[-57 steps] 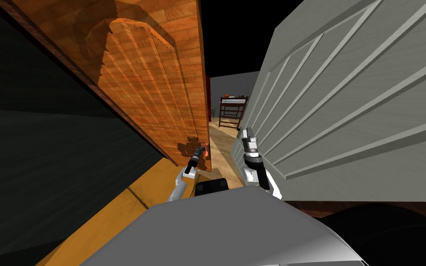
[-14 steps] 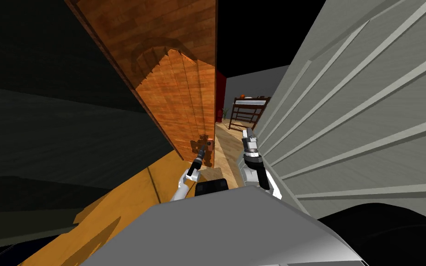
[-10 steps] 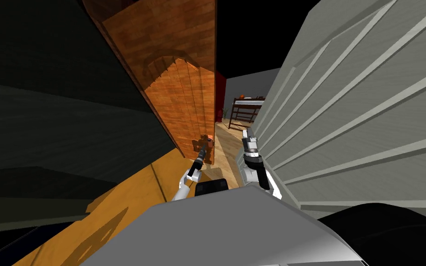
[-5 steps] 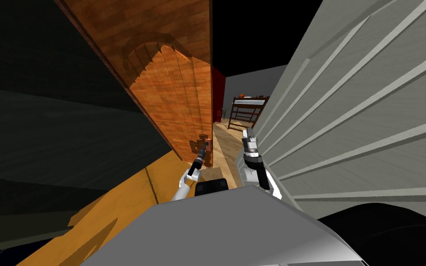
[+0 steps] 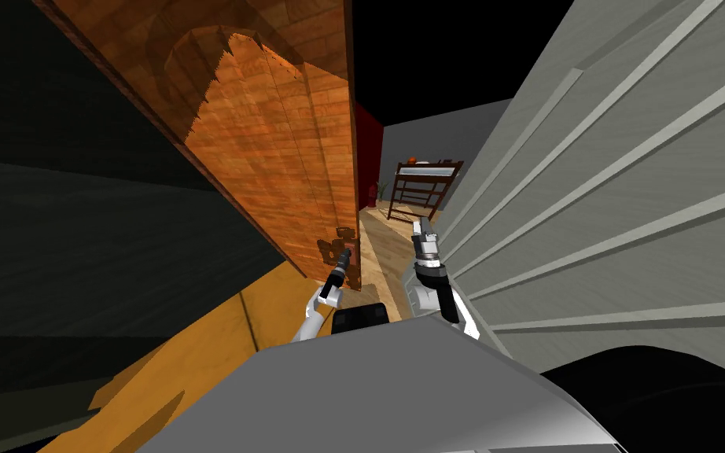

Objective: Push the door open

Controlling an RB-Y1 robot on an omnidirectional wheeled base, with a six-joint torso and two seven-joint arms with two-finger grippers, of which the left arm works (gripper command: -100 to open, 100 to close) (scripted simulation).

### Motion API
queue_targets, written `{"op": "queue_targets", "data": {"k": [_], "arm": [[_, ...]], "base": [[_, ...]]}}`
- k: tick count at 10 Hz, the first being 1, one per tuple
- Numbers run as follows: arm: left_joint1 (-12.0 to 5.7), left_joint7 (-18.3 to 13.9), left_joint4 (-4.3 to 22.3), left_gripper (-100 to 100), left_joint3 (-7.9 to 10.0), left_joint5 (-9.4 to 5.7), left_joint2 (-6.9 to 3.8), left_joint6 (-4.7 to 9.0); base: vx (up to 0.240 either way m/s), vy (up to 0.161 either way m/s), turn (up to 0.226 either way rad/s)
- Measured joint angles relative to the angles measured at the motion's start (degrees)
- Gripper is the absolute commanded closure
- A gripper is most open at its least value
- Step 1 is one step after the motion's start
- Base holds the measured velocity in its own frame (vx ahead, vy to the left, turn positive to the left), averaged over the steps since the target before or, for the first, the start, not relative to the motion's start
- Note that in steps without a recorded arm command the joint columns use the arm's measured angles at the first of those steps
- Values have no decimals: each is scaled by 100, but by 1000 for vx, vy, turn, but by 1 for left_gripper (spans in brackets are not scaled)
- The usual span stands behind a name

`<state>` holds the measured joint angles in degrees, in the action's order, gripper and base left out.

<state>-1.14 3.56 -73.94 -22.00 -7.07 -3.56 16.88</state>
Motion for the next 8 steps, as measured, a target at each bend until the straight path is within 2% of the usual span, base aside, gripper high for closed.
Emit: {"op": "queue_targets", "data": {"k": [4, 8], "arm": [[18, 3, 17, 100, 7, 0, -14, -13], [77, 130, 86, 100, -118, -80, -44, -23]], "base": [[-18, 5, 3], [192, -25, 175]]}}
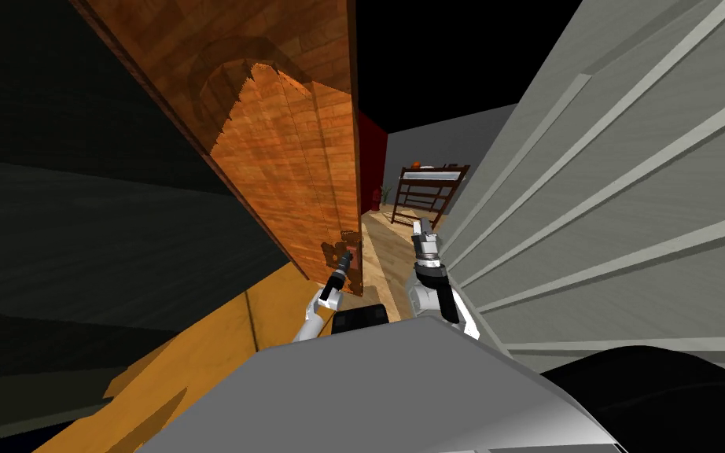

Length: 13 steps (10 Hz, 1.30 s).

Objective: Push the door open

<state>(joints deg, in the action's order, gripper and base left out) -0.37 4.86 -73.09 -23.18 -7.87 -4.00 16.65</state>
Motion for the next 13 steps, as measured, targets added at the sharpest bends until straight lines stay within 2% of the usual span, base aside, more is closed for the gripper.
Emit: {"op": "queue_targets", "data": {"k": [2, 3, 7, 10, 11, 13], "arm": [[9, 116, -57, 100, -2, -62, -25, -1], [1, 172, -65, -100, 3, -113, -62, 16], [75, 165, -185, -100, -104, -140, -80, -2], [185, 168, -383, -100, -219, -167, -67, -67], [216, 166, -434, -100, -262, -177, -50, -78], [204, 167, -407, -100, -252, -174, -50, -70]], "base": [[229, -44, 239], [-17, -32, 83], [-202, 19, -7], [-247, 42, 17], [-117, 27, -4], [99, -71, -26]]}}
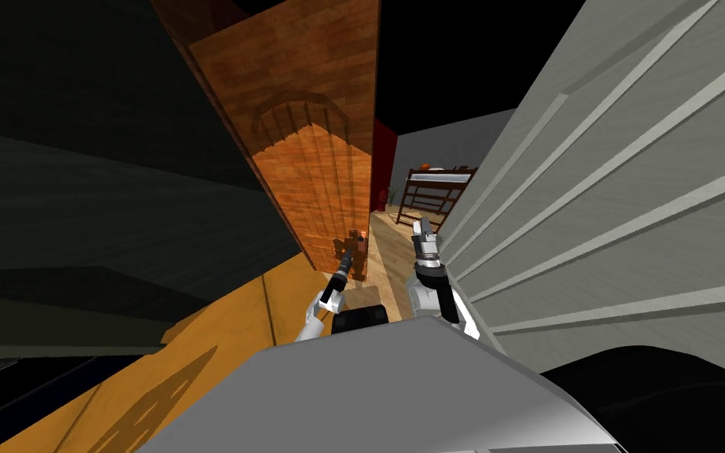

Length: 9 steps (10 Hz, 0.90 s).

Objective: Push the door open

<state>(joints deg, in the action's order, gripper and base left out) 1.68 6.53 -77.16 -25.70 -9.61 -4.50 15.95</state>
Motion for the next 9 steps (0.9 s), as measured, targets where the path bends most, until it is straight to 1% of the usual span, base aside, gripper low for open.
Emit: {"op": "queue_targets", "data": {"k": [1, 3, 5, 7, 8, 9], "arm": [[-17, -1, 21, -100, 14, 2, -2, 9], [-54, 6, 74, -100, 50, 13, 15, 29], [-112, 3, 144, -100, 96, 20, 39, 55], [-152, 10, 196, -100, 137, 31, 86, 72], [-178, 13, 236, -100, 157, 36, 118, 86], [-183, 14, 239, 100, 159, 37, 123, 90]], "base": [[188, -77, -14], [233, -124, -27], [177, -91, -26], [178, -89, -26], [72, -42, 3], [-11, 6, 3]]}}
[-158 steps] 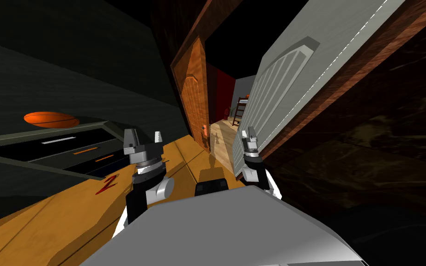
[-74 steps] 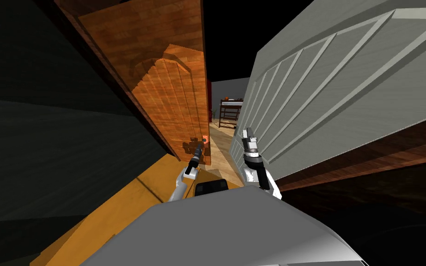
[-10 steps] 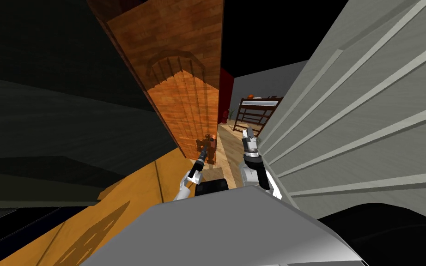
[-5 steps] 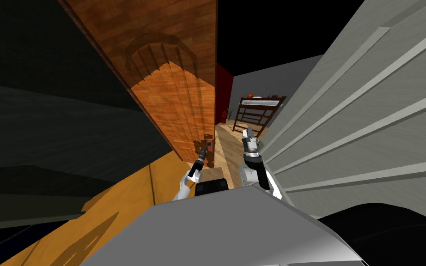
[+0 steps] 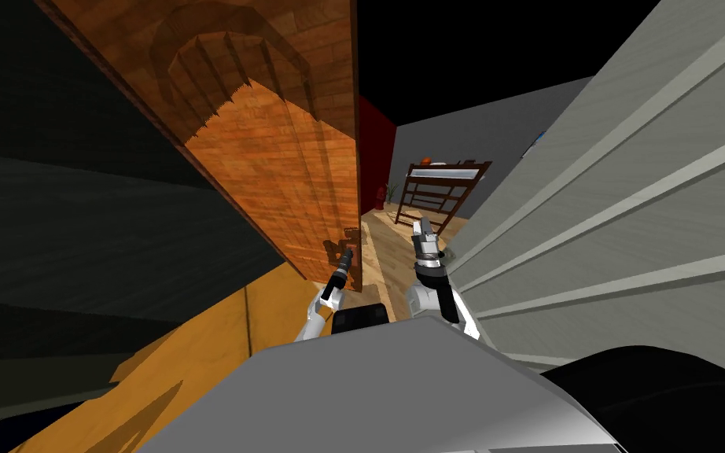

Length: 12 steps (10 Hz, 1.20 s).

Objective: Push the door open

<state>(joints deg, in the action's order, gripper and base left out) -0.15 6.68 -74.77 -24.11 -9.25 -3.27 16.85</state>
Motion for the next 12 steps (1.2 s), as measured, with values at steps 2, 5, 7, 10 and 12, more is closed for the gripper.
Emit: {"op": "queue_targets", "data": {"k": [2, 5, 7, 10, 12], "arm": [[-6, 0, -8, 100, 0, 0, -1, 1], [14, 4, 10, 100, -7, 2, -8, -15], [56, 17, 14, 100, -59, 4, -23, -32], [121, 79, 10, 100, -159, -3, -103, -28], [146, 136, -70, 100, -128, -13, -146, -28]], "base": [[-23, 15, -8], [-8, 3, 2], [164, -24, 193], [232, -74, 201], [234, -45, 245]]}}
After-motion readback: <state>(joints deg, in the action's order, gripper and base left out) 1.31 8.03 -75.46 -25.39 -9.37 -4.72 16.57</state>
